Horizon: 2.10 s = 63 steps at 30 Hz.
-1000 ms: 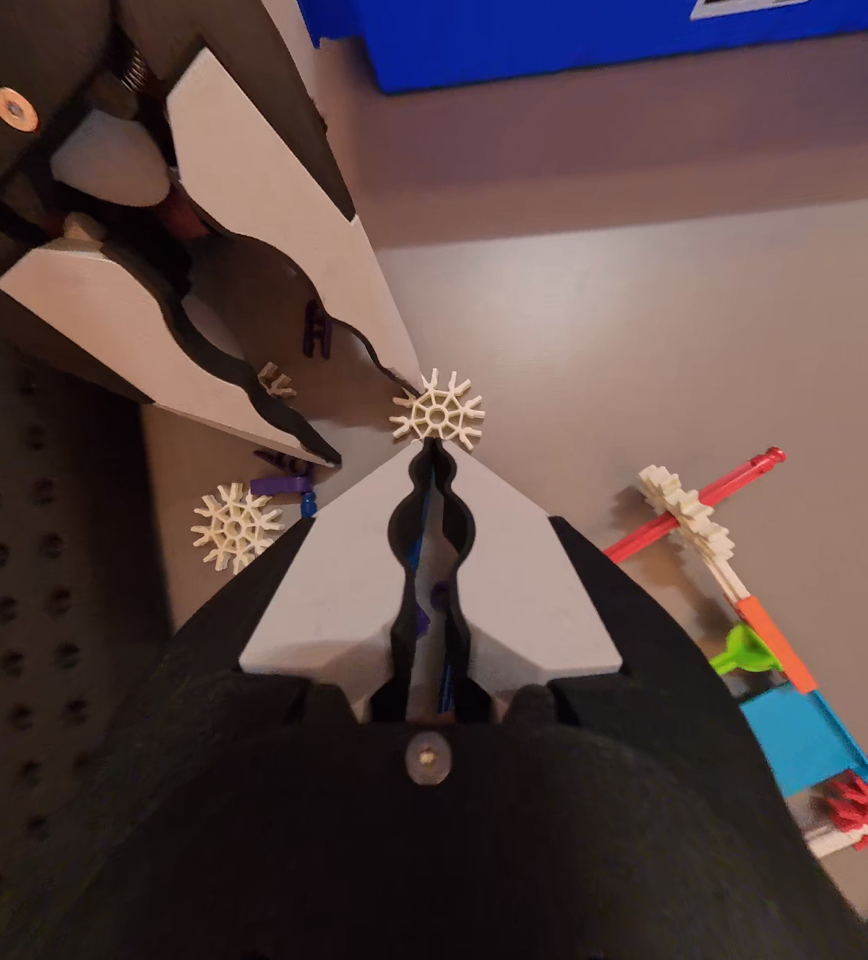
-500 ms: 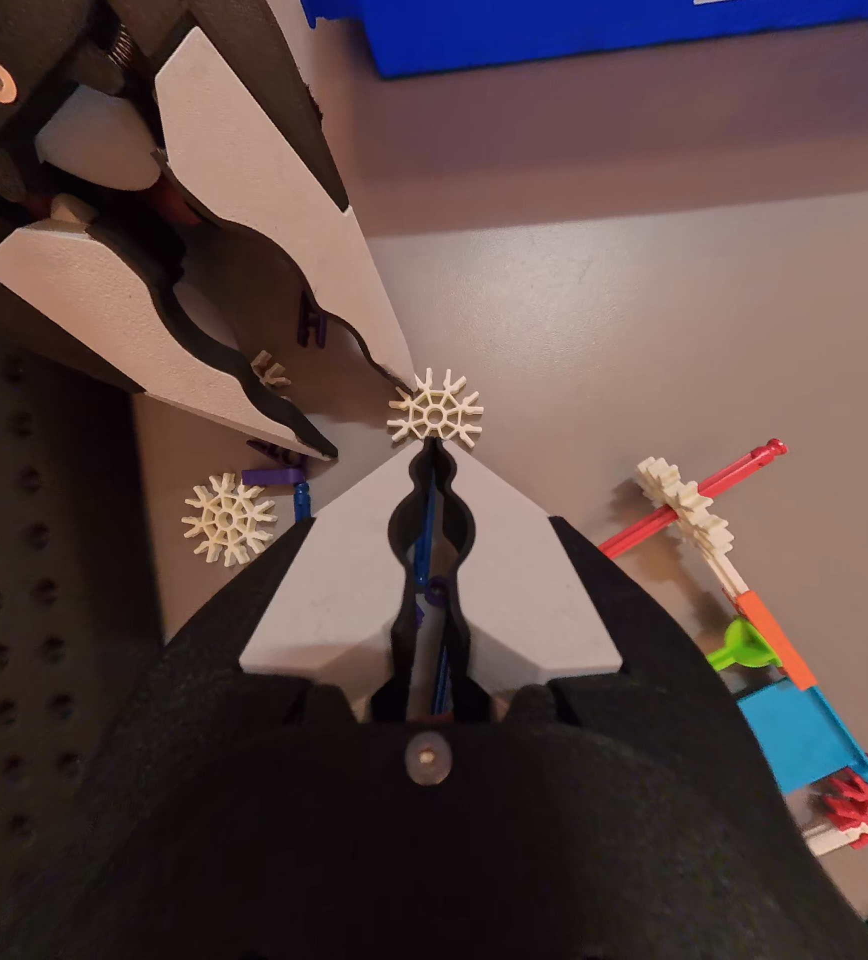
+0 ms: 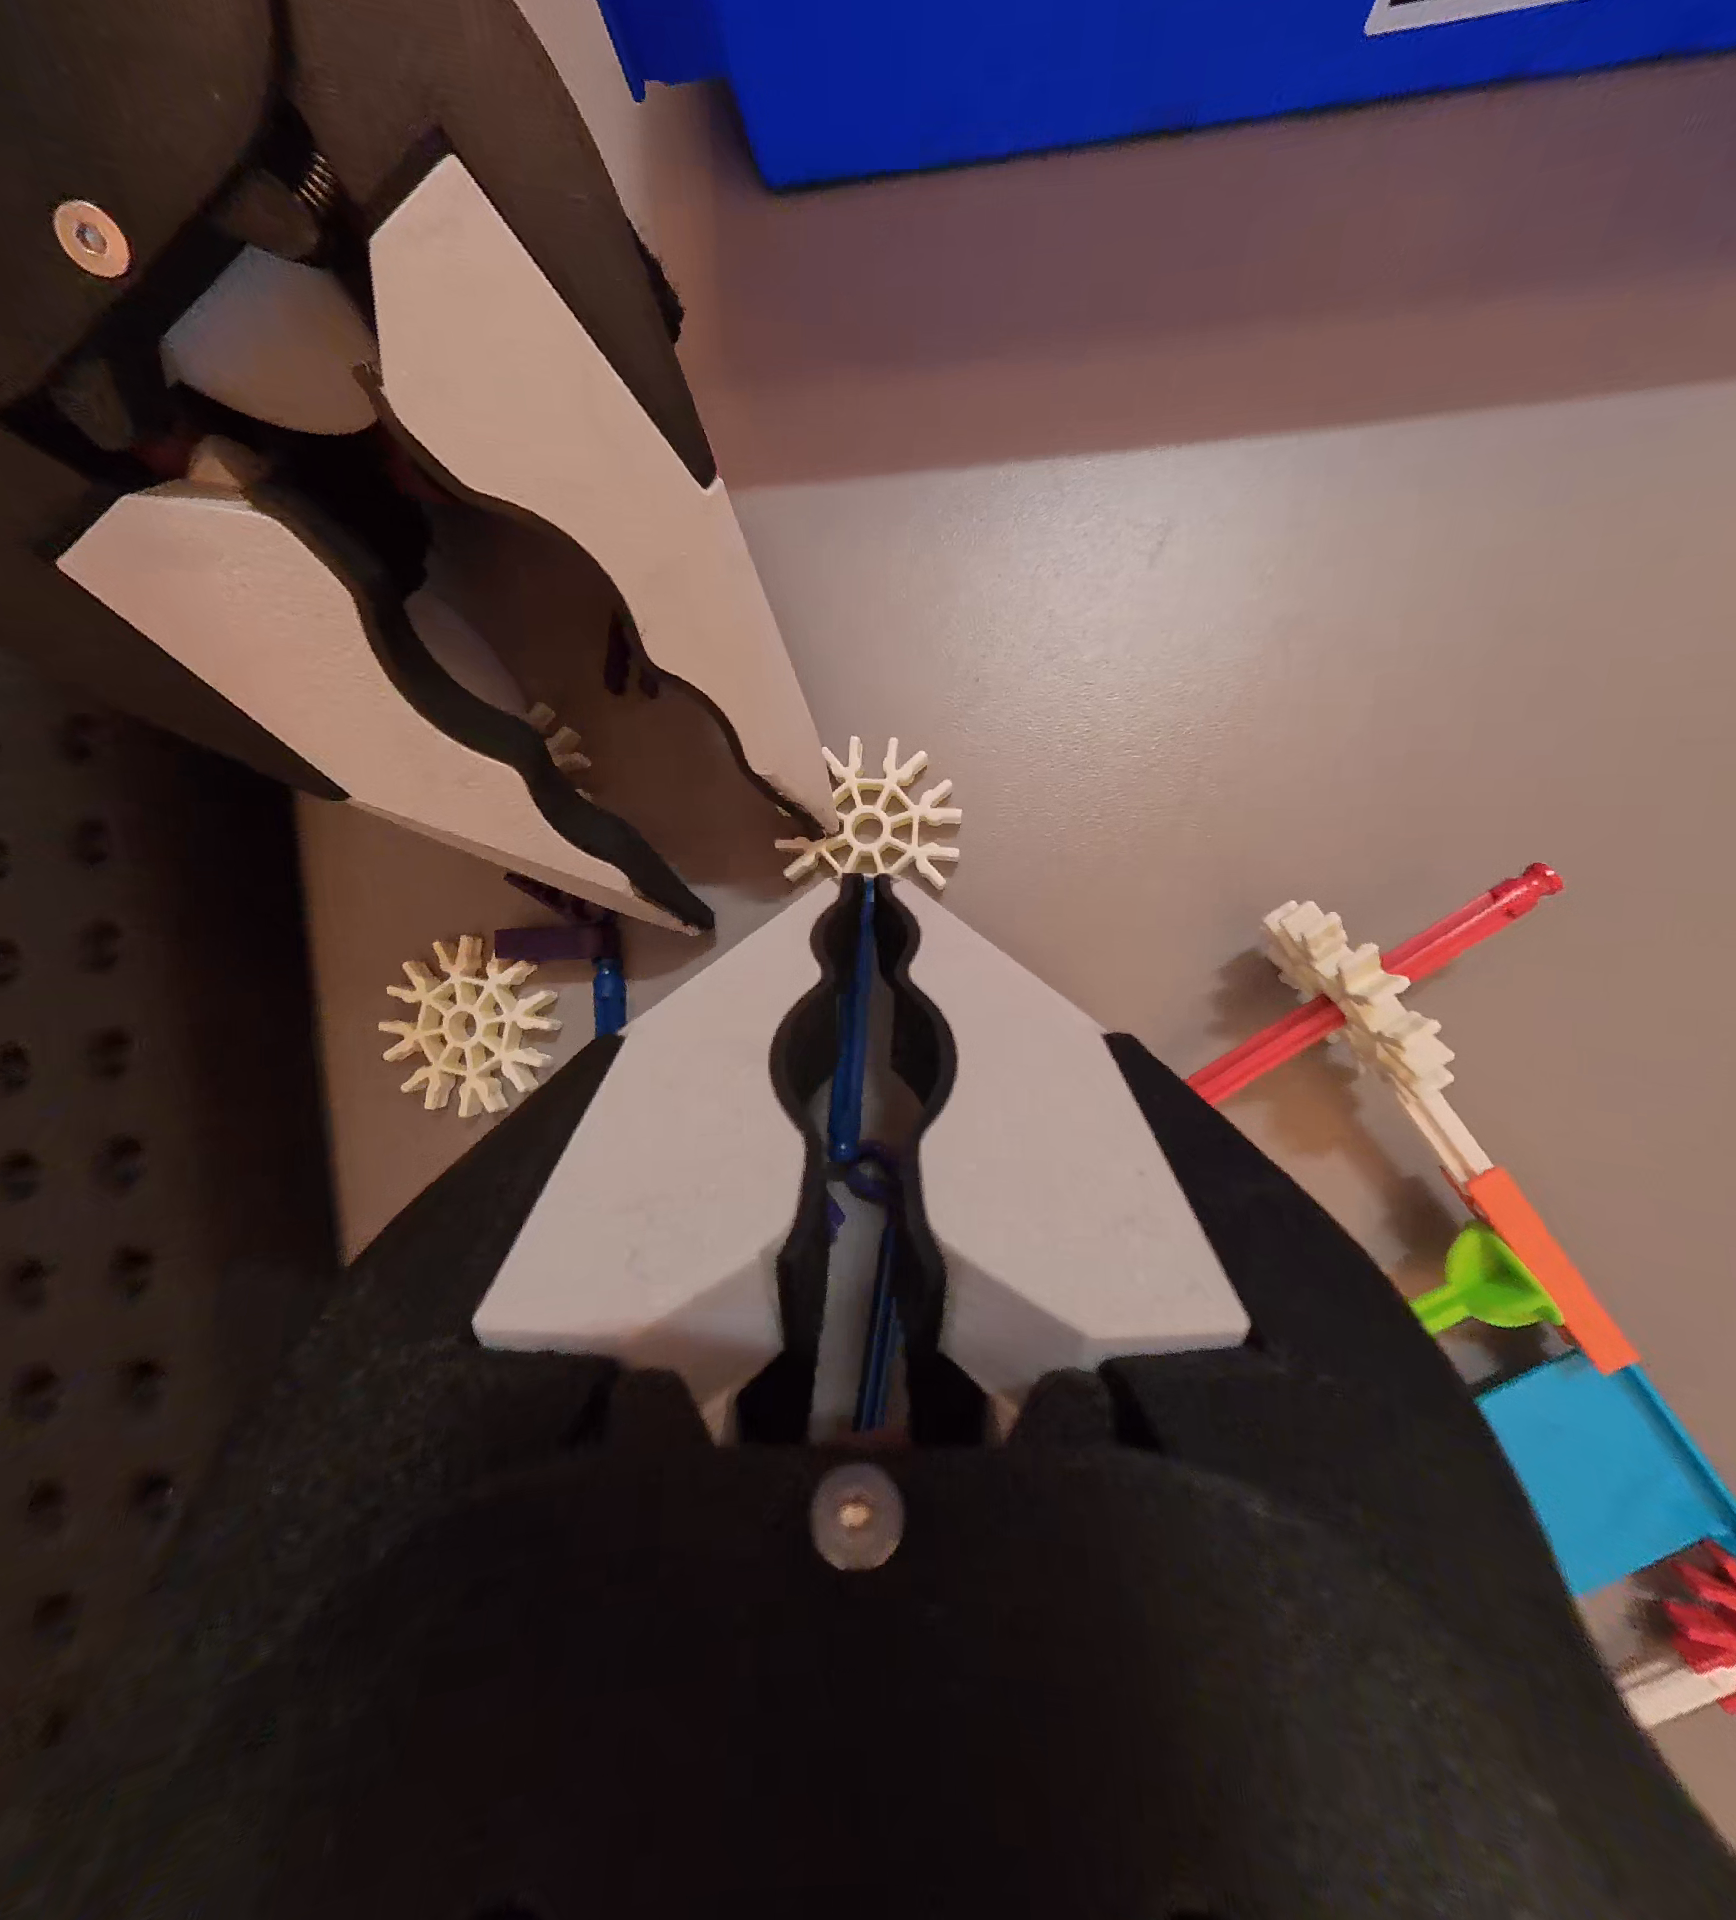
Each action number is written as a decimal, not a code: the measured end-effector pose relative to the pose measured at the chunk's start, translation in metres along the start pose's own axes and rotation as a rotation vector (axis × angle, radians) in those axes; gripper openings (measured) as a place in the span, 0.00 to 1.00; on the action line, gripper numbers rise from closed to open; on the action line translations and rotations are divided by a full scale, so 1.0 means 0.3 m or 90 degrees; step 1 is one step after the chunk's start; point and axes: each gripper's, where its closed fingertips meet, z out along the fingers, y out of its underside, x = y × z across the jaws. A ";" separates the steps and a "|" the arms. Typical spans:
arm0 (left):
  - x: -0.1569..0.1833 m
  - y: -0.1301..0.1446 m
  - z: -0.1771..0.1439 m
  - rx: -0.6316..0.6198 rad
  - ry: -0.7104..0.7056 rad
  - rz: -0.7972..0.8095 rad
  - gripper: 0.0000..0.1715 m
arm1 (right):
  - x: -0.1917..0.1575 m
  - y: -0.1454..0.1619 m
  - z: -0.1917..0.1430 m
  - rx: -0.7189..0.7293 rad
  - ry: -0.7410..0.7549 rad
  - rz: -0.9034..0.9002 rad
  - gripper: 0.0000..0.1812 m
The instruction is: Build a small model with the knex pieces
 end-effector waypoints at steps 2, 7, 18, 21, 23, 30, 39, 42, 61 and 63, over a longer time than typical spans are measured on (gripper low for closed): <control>-0.002 0.000 0.000 0.000 0.000 -0.003 0.15 | -0.002 0.001 -0.002 -0.002 -0.004 -0.001 0.01; 0.006 -0.001 0.002 -0.002 0.003 0.005 0.17 | -0.004 0.007 0.012 -0.019 0.001 -0.013 0.00; 0.001 -0.002 0.002 -0.001 -0.003 -0.002 0.12 | -0.004 0.017 0.003 -0.037 0.004 -0.032 0.01; 0.001 -0.001 0.002 -0.002 -0.003 -0.001 0.13 | -0.003 0.016 0.005 -0.040 0.003 -0.031 0.00; 0.002 -0.001 0.002 -0.002 -0.001 -0.002 0.14 | -0.003 0.015 0.005 -0.042 0.002 -0.033 0.00; -0.004 -0.001 0.003 -0.003 -0.005 -0.004 0.12 | -0.002 0.015 0.009 -0.062 -0.003 -0.034 0.00; -0.014 0.000 0.006 -0.010 -0.017 -0.002 0.08 | 0.000 0.013 0.011 -0.076 -0.042 -0.018 0.00; -0.012 -0.002 0.007 -0.007 -0.015 -0.002 0.08 | -0.002 0.015 0.019 -0.088 -0.061 -0.017 0.00; -0.026 0.001 0.008 -0.005 -0.026 -0.013 0.04 | -0.002 0.030 -0.017 -0.025 -0.015 -0.063 0.00; -0.027 0.001 0.009 -0.007 -0.030 -0.009 0.04 | 0.007 0.027 -0.012 -0.024 -0.002 -0.068 0.00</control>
